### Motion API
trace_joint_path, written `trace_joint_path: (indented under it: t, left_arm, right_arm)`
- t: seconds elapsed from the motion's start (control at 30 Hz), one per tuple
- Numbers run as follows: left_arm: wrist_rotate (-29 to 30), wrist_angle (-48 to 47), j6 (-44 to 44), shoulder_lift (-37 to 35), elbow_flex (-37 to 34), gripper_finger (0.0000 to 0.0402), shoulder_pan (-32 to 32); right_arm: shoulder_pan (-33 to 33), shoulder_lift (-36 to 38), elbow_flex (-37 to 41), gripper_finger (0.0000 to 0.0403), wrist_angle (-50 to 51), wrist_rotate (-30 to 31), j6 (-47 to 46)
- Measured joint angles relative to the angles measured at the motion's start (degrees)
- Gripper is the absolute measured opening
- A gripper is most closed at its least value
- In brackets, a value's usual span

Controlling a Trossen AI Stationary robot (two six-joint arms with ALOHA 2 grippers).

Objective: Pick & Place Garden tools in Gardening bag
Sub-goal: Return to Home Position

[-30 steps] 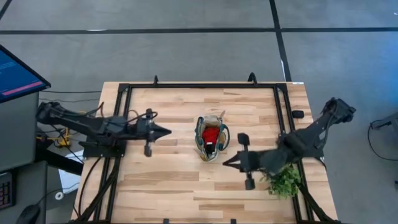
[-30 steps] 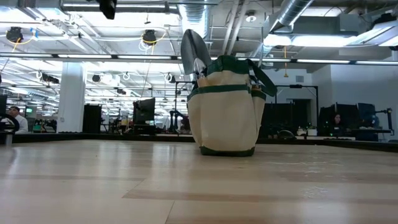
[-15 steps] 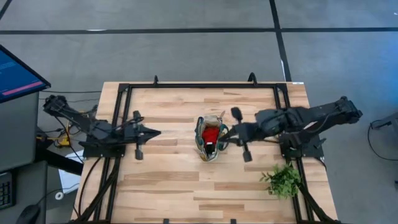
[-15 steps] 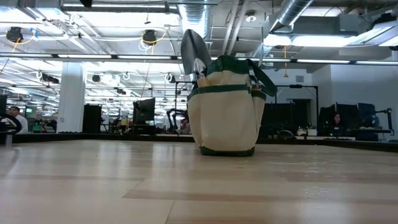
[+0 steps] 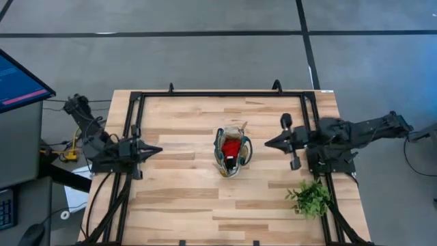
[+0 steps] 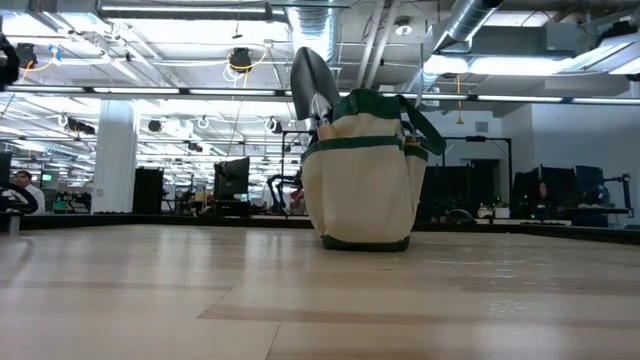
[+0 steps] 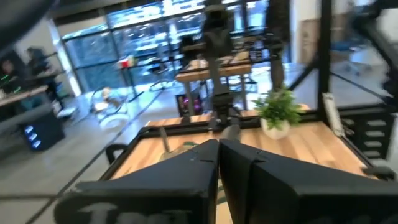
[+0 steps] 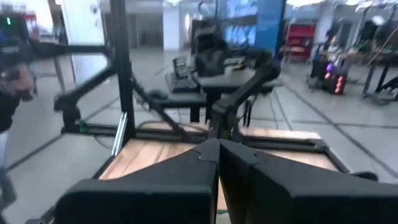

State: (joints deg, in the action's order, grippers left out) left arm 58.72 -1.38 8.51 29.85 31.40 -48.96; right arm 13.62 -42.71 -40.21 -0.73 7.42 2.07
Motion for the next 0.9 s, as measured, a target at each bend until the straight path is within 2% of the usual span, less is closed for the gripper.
trace_joint_path:
  t: [0.17, 0.43, 0.6, 0.9]
  left_arm:
    - [-0.05, -0.28, 1.8, -2.66, -0.08, 0.0001, -3.51]
    - [2.31, -0.26, 1.71, -11.7, -4.33, 0.0001, -3.62]
    - [3.7, -0.37, 1.74, -18.43, -8.03, 0.0001, -3.62]
    - [3.83, -0.29, 2.87, -27.23, -14.48, 0.0001, -3.6]
  right_arm:
    - [-0.73, 9.28, 6.08, 0.0, -1.12, 0.07, 0.03]
    - [0.27, 19.08, 9.69, 0.0, 3.24, 0.17, 1.37]
    - [0.23, 22.49, 9.75, 0.0, 7.48, 3.17, 1.09]
    - [0.23, 26.69, 9.78, 0.0, 12.56, 3.19, 1.4]
